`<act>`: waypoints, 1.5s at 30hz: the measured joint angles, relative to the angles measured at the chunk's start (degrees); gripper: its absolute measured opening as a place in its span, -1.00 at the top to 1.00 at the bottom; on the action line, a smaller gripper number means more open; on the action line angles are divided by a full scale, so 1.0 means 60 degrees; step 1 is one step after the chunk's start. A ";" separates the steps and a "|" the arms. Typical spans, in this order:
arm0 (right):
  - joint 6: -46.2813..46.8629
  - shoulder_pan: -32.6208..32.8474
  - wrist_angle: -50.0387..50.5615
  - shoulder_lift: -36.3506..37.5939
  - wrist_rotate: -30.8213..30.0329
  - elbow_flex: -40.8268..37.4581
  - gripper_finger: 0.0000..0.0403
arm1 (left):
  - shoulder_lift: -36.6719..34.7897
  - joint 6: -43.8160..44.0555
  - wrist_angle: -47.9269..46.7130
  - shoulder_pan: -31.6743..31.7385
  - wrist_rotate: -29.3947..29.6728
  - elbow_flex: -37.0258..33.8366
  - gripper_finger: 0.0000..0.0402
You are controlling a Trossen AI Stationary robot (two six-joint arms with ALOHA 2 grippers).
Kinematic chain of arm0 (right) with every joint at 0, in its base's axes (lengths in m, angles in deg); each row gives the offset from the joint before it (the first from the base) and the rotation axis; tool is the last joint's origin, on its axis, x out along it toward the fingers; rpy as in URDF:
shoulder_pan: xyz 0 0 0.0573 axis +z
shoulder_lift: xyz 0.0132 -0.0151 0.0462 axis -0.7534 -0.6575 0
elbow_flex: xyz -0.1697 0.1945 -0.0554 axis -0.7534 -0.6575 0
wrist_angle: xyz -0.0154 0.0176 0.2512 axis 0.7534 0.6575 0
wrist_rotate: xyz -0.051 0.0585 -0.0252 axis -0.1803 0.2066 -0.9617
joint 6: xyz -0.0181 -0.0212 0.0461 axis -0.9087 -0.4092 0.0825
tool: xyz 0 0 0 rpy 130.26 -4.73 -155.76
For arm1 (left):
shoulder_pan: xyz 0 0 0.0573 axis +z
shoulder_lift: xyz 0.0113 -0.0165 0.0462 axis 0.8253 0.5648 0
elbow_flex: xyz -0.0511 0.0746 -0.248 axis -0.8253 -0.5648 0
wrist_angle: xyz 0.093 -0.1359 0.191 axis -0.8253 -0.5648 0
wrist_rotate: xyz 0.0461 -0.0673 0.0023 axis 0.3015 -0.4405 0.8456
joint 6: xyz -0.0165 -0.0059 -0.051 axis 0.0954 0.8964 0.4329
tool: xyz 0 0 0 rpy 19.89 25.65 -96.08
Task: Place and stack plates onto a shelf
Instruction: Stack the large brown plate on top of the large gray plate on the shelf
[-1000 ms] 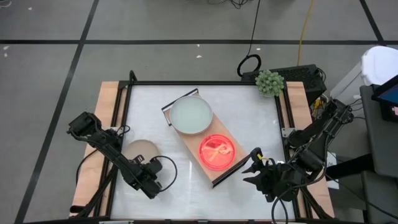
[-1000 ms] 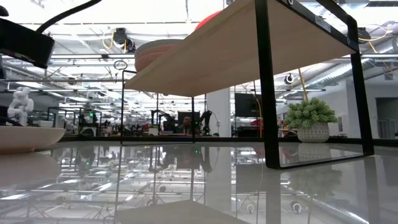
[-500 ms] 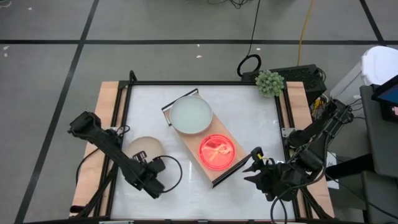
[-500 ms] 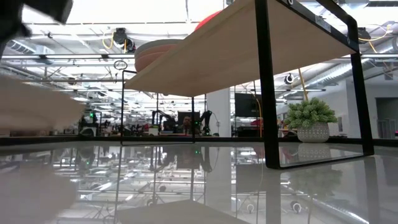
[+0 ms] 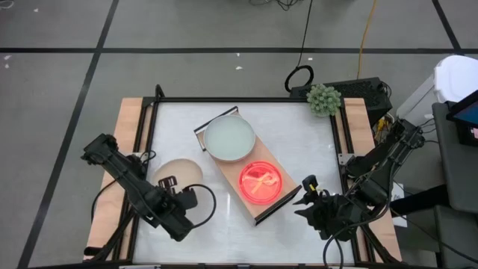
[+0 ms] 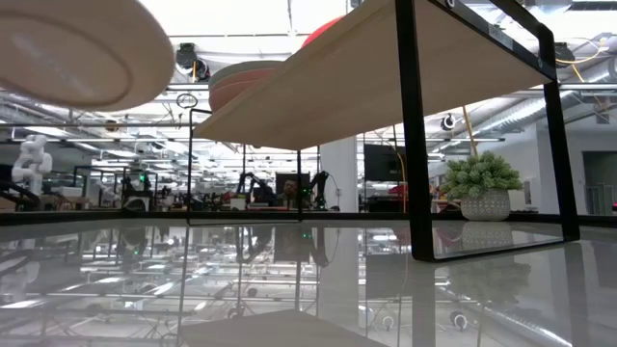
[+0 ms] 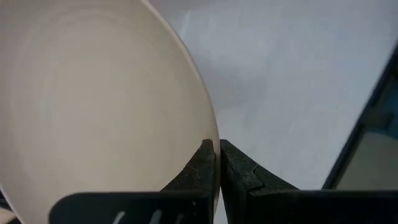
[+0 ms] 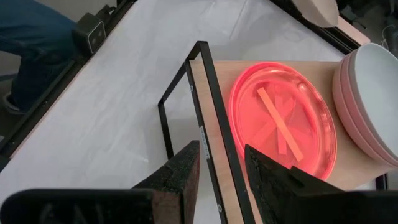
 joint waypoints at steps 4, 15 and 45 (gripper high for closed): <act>0.0036 0.0000 0.0081 0.0000 0.0001 0.0000 0.46 | 0.0000 -0.0875 -0.0268 0.0007 0.0028 0.0561 0.96; 0.0039 0.0000 0.0146 0.0000 0.0002 0.0000 0.46 | 0.0000 -0.3637 -0.0310 0.0178 0.0719 0.1441 0.96; 0.0061 0.0000 0.0208 0.0000 0.0002 0.0000 0.46 | -0.0004 -0.6136 -0.0307 0.0887 0.0331 0.3634 0.96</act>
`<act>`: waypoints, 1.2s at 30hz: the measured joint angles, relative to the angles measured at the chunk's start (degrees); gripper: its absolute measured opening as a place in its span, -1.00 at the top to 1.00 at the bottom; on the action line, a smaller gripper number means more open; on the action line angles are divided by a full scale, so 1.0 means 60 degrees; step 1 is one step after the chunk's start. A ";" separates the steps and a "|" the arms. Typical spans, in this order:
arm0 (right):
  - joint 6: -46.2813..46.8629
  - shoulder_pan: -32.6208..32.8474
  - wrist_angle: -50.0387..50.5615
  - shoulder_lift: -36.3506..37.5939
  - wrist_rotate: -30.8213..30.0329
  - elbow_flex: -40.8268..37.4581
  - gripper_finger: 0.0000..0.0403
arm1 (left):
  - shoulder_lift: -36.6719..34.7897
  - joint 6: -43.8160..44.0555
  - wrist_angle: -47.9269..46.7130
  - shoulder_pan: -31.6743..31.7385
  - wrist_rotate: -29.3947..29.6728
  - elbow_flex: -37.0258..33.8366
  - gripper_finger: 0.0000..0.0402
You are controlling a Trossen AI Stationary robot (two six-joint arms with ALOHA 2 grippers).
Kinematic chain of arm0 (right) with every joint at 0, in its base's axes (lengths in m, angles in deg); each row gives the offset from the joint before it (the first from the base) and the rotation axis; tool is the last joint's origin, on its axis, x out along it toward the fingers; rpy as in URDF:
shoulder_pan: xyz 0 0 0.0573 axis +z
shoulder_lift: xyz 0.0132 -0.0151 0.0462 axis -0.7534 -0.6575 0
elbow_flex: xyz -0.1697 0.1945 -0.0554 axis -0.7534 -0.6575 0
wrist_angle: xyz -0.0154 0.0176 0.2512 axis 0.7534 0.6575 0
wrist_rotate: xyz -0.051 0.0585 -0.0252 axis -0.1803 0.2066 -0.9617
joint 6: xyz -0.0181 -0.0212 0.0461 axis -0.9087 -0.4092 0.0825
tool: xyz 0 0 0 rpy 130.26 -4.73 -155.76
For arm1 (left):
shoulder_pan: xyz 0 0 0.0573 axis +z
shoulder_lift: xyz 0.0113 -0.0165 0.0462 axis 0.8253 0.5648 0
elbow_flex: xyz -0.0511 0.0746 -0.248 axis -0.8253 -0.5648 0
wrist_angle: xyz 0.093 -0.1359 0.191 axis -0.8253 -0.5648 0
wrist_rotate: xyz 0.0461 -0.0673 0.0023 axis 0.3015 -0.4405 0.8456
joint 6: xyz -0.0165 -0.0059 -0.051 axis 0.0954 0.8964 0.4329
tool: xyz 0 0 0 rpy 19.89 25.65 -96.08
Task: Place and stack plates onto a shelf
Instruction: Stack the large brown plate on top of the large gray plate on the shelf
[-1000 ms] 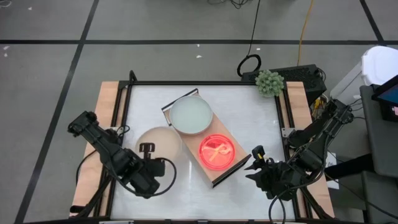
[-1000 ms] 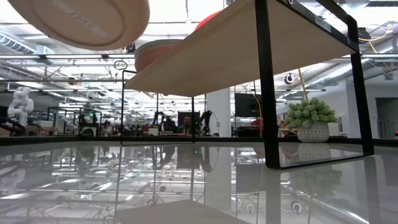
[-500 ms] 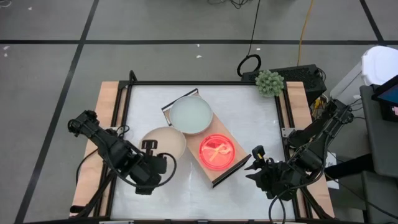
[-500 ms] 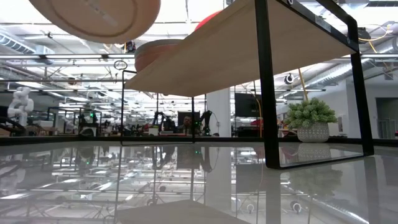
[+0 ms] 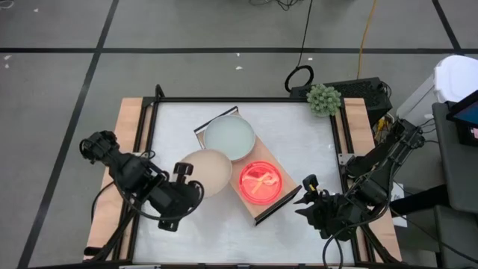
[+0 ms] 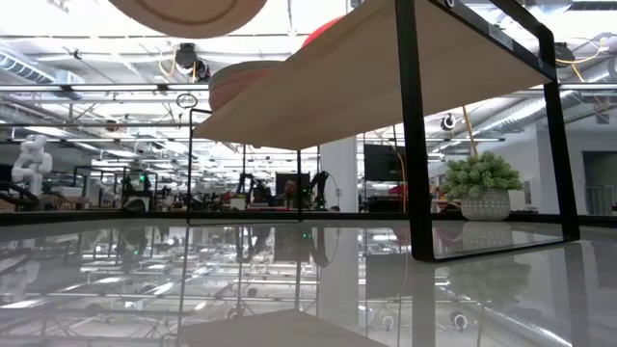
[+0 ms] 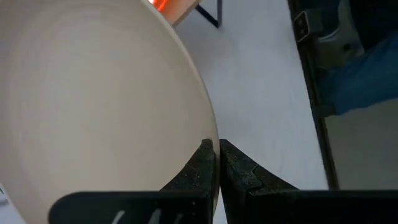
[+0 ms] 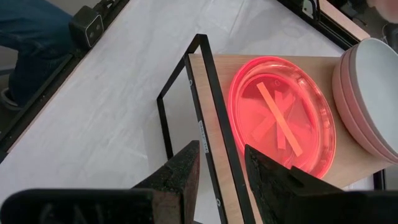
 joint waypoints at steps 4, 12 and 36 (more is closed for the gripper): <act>-0.0011 0.0000 -0.0004 0.0000 -0.0001 0.0000 0.46 | 0.0000 -0.1116 0.0005 0.0243 0.0259 0.0225 0.96; -0.0015 0.0000 -0.0006 0.0000 -0.0002 0.0000 0.46 | 0.0000 -0.3625 0.0005 0.1141 0.0859 0.0581 0.96; 0.0000 0.0004 0.0021 0.0000 -0.0259 0.0000 0.46 | -0.0004 -0.7057 0.0101 0.3647 0.0652 0.0583 0.96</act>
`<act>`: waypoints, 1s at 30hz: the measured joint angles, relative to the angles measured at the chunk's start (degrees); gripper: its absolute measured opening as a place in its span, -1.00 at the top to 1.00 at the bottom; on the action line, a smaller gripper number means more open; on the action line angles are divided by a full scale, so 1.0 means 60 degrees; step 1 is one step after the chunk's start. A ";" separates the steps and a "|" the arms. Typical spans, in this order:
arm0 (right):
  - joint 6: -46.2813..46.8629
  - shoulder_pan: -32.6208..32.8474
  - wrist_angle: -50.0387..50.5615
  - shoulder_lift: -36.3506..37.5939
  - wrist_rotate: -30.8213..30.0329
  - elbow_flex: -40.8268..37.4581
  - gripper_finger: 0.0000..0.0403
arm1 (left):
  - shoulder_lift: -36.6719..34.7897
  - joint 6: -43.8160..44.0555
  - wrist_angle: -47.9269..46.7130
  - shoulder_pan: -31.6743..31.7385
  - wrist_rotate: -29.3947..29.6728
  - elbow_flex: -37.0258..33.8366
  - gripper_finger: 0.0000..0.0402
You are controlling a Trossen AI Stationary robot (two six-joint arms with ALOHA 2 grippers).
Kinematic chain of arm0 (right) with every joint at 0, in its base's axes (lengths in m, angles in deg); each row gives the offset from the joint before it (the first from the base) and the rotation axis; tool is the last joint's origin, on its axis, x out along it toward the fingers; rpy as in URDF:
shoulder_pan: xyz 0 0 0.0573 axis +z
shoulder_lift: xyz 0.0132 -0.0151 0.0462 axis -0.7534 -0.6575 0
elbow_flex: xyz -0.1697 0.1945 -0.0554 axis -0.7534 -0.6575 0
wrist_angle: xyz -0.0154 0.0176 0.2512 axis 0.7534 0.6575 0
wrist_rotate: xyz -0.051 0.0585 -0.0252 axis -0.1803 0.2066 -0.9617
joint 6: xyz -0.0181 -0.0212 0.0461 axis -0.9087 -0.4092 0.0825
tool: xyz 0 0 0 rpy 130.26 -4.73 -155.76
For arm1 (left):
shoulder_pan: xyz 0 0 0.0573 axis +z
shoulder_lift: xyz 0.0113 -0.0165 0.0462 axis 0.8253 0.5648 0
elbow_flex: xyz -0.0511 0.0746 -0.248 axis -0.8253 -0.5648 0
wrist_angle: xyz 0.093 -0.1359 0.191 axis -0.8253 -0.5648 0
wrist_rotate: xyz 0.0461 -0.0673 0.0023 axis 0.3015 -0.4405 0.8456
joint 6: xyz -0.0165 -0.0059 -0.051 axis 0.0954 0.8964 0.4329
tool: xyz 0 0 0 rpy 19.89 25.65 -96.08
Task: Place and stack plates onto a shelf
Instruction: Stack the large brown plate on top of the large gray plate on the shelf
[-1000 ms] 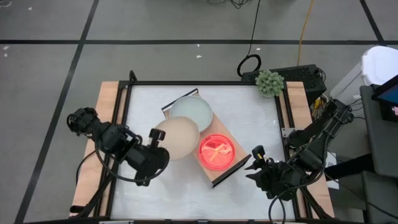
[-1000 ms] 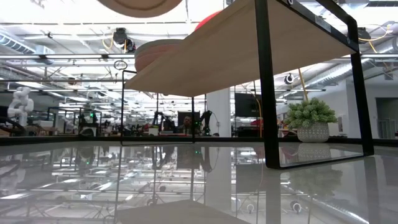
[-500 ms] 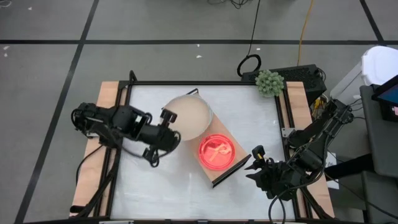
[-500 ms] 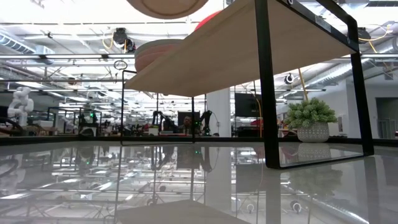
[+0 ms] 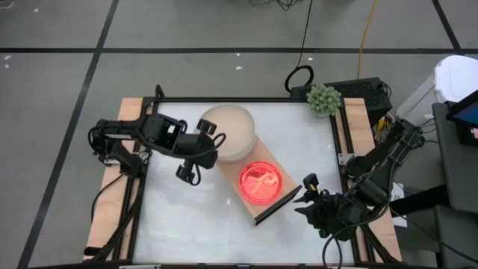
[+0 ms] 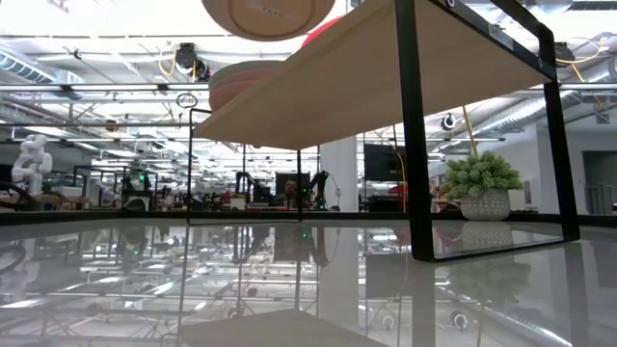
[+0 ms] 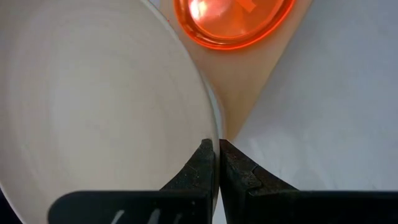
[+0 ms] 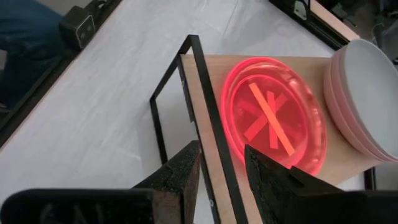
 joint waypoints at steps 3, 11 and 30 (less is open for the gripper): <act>0.0007 0.0000 -0.0003 0.0000 -0.0184 0.0000 0.46 | 0.0000 -0.0024 0.0073 0.0169 -0.0011 0.0000 0.96; 0.0015 0.0000 -0.0039 -0.0004 -0.0238 0.0000 0.46 | 0.0015 -0.0554 0.0820 0.0618 -0.0459 -0.0903 0.96; 0.0018 0.0000 -0.0032 -0.0004 -0.0238 0.0000 0.46 | 0.0011 0.0460 0.1922 0.1221 -0.0457 -0.3249 0.88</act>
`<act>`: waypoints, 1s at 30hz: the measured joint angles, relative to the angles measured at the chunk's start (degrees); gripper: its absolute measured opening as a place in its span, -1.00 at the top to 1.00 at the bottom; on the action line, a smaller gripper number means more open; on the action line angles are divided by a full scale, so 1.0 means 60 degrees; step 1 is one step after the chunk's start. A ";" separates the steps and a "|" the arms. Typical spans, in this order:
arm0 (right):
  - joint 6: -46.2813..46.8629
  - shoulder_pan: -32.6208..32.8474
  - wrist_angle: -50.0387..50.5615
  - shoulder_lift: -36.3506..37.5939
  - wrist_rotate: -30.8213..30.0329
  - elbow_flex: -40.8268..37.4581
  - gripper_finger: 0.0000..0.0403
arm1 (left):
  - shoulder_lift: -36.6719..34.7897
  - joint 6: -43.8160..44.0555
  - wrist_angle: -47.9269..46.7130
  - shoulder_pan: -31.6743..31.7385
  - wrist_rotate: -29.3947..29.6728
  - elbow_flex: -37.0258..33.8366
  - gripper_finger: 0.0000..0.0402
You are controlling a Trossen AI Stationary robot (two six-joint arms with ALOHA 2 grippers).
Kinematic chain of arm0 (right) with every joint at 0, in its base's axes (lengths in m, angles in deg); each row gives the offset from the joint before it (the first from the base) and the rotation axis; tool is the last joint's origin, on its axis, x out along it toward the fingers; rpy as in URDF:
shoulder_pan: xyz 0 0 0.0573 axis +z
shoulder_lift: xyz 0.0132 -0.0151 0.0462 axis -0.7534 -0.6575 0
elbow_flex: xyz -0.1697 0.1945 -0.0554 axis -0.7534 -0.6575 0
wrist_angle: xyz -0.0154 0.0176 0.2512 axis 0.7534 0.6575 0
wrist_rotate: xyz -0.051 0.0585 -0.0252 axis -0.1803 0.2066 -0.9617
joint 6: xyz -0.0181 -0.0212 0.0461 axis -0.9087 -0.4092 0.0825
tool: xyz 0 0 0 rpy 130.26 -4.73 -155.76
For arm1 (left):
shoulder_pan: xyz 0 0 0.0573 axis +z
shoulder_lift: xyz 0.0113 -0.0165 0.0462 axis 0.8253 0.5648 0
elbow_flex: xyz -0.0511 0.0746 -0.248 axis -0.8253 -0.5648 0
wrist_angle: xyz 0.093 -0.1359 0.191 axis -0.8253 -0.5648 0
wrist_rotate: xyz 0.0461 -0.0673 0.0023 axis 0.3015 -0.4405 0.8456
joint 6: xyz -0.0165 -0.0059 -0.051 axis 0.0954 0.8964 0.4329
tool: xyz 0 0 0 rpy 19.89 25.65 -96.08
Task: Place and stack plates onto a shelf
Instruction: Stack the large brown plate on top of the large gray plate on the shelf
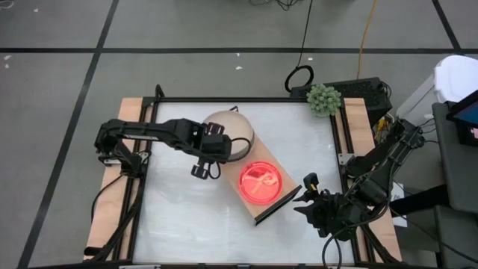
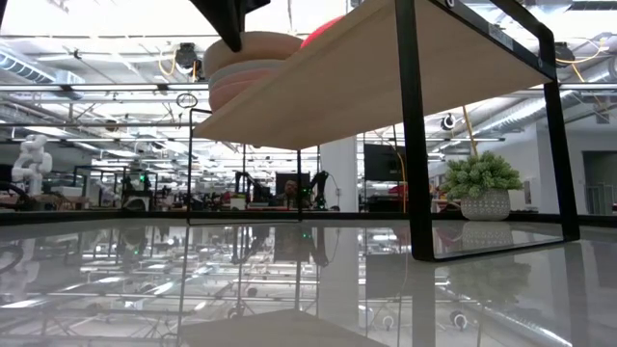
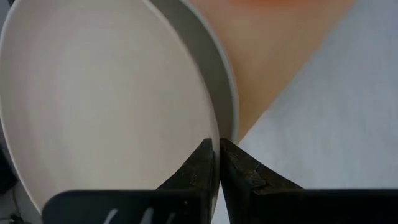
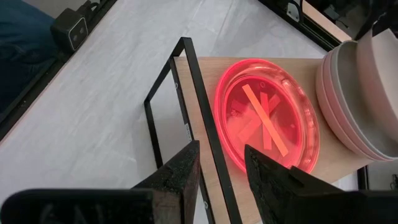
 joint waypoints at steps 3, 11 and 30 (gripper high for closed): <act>0.0000 0.0000 0.0000 0.0000 0.0000 0.0000 0.46 | -0.0004 0.0318 0.0335 0.0002 -0.0033 -0.0145 0.88; 0.0076 0.0000 0.0014 0.0000 0.0000 0.0000 0.46 | -0.0004 0.0702 0.0899 -0.0004 -0.0036 -0.0245 0.87; -0.0005 0.0000 0.0033 0.0000 0.0000 0.0000 0.46 | -0.0004 0.1865 0.1543 -0.0033 0.0146 -0.0245 0.18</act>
